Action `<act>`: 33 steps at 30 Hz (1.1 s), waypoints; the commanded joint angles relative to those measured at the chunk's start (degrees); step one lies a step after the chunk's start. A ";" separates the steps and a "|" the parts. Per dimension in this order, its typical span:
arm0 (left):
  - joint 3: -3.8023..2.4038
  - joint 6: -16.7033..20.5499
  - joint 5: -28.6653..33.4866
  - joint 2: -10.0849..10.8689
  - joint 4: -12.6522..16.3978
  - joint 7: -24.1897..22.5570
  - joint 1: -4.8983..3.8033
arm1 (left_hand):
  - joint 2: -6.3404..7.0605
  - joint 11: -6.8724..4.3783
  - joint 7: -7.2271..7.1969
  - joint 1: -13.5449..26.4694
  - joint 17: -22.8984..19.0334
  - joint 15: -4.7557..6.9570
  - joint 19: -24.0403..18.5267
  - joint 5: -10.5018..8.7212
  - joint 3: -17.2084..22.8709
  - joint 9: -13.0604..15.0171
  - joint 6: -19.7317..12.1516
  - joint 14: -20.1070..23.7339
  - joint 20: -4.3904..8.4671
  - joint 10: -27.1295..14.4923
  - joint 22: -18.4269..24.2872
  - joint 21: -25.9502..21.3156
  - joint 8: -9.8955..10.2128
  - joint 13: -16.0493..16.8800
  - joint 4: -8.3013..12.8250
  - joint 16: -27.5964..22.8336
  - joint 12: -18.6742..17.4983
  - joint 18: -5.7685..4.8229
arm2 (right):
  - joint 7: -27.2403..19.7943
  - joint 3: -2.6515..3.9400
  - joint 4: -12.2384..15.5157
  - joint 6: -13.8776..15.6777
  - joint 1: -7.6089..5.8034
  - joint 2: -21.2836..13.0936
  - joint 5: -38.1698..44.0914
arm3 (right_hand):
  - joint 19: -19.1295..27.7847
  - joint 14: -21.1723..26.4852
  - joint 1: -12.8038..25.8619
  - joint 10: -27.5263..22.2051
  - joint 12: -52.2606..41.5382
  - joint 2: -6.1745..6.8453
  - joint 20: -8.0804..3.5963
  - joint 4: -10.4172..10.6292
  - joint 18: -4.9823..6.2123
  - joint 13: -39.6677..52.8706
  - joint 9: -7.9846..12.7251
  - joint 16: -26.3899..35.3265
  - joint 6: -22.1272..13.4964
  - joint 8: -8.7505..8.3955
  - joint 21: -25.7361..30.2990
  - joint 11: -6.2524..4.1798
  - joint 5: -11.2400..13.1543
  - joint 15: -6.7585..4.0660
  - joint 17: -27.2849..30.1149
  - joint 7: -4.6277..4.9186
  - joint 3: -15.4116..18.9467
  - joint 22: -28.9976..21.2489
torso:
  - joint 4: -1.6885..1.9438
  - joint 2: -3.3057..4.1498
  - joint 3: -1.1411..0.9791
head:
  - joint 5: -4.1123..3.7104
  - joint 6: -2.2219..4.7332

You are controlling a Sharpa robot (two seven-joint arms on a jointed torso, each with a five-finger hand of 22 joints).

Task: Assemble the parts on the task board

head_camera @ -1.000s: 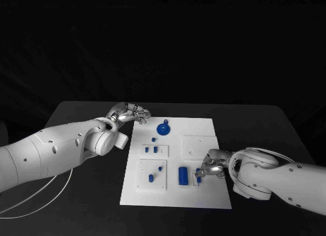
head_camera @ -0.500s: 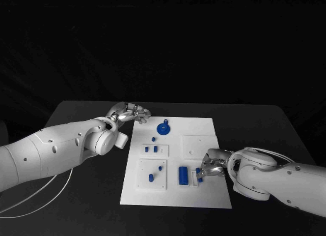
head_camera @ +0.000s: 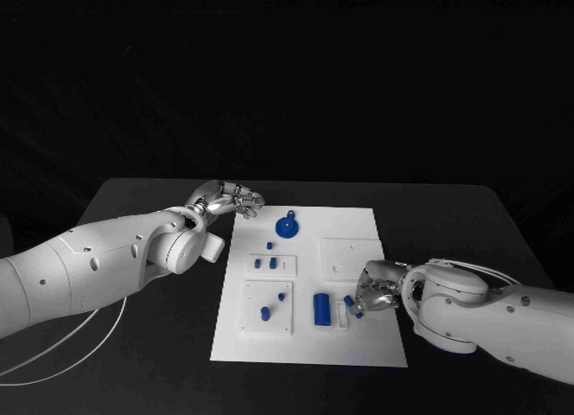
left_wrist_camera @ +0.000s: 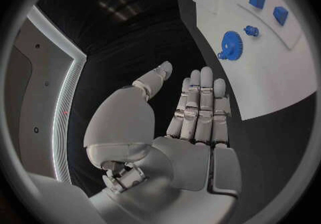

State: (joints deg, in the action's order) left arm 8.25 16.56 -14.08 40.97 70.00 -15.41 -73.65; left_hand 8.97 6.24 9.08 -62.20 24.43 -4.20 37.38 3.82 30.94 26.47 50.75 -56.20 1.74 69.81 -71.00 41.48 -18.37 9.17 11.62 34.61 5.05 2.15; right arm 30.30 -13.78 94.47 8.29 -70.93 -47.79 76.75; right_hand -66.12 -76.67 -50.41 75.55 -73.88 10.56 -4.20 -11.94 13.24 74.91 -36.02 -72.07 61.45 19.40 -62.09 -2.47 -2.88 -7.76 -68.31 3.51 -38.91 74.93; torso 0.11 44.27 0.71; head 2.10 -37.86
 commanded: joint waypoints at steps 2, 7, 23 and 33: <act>-0.04 -0.66 0.30 -0.02 0.18 -0.28 -0.03 | -0.43 0.11 -0.16 -0.10 0.10 -0.15 -0.01 -0.13 -0.30 -0.07 -0.28 -0.38 -0.41 0.33 -0.10 -0.28 -0.34 -0.07 0.02 -0.37 -0.31 0.47 | 2.72 -0.41 -0.78 -2.34 0.46 -0.39 8.86 | -0.03 -0.17 0.84 0.15 -0.16 0.59 0.07 0.52 1.76 3.77 1.29 0.35 -0.04 -0.58 0.00 0.21 0.07 -0.32 -0.04 0.50 -0.50 0.55 | -0.01 -0.01 -0.01 | -0.03 0.14; -0.03 -0.64 0.30 0.01 0.21 -0.28 -0.03 | -0.43 0.11 -0.16 -0.11 0.12 -0.15 0.00 -0.13 -0.31 -0.07 -0.28 -0.39 -0.41 0.33 -0.11 -0.29 -0.35 -0.07 0.02 -0.39 -0.31 0.46 | 3.00 -0.41 -1.08 -2.76 0.46 -0.44 11.61 | -0.08 -0.12 0.90 0.02 0.01 0.98 0.09 0.72 1.76 3.66 1.33 0.46 -0.04 -0.69 0.02 0.22 0.06 -0.31 0.07 0.51 -0.80 0.54 | 0.04 -0.02 -0.02 | -0.08 0.25; -0.03 -0.68 0.30 -0.11 0.26 -0.26 -0.03 | -0.45 0.11 -0.16 -0.07 0.19 -0.16 0.01 -0.13 -0.34 -0.09 -0.28 -0.41 -0.41 0.34 -0.14 -0.31 -0.36 -0.08 -0.02 -0.43 -0.30 0.45 | 3.54 -0.41 -1.23 -7.37 0.46 1.89 19.26 | -0.16 0.03 3.89 -1.04 1.24 4.51 0.40 7.43 1.76 2.90 1.48 1.16 -0.18 -1.57 0.35 0.47 0.07 -0.01 0.70 0.76 -3.37 0.46 | 0.01 0.00 0.01 | -0.11 0.40; -0.03 -0.70 0.30 -0.10 0.22 -0.23 -0.03 | -0.47 0.11 -0.16 -0.06 0.23 -0.15 0.02 -0.13 -0.34 -0.09 -0.28 -0.43 -0.41 0.35 -0.16 -0.32 -0.36 -0.09 -0.04 -0.46 -0.30 0.45 | 3.73 -0.40 -2.26 -9.68 1.08 2.68 17.35 | 0.17 0.28 0.36 -1.59 1.80 2.33 0.36 6.22 1.76 2.54 1.48 1.53 -0.34 -1.93 0.35 0.57 -0.16 0.13 1.01 0.90 -7.76 0.70 | 0.09 0.01 0.03 | 0.01 0.25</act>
State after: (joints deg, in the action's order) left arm 8.26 16.55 -14.07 40.93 70.09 -15.34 -73.65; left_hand 8.97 6.24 9.08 -62.20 24.60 -4.20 37.38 3.82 30.94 26.43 50.75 -56.20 1.74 69.81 -71.08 41.48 -18.37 9.13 11.62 34.38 5.05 2.15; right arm 33.10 -13.55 92.86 3.06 -70.64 -45.07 94.81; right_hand -66.00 -76.66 -48.78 74.22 -72.31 14.15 -4.06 -5.09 13.20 74.91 -55.33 -70.73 61.65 19.06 -61.75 -1.94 -2.88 -7.73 -67.35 3.71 -45.99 74.93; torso 0.16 44.27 0.74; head 2.03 -37.50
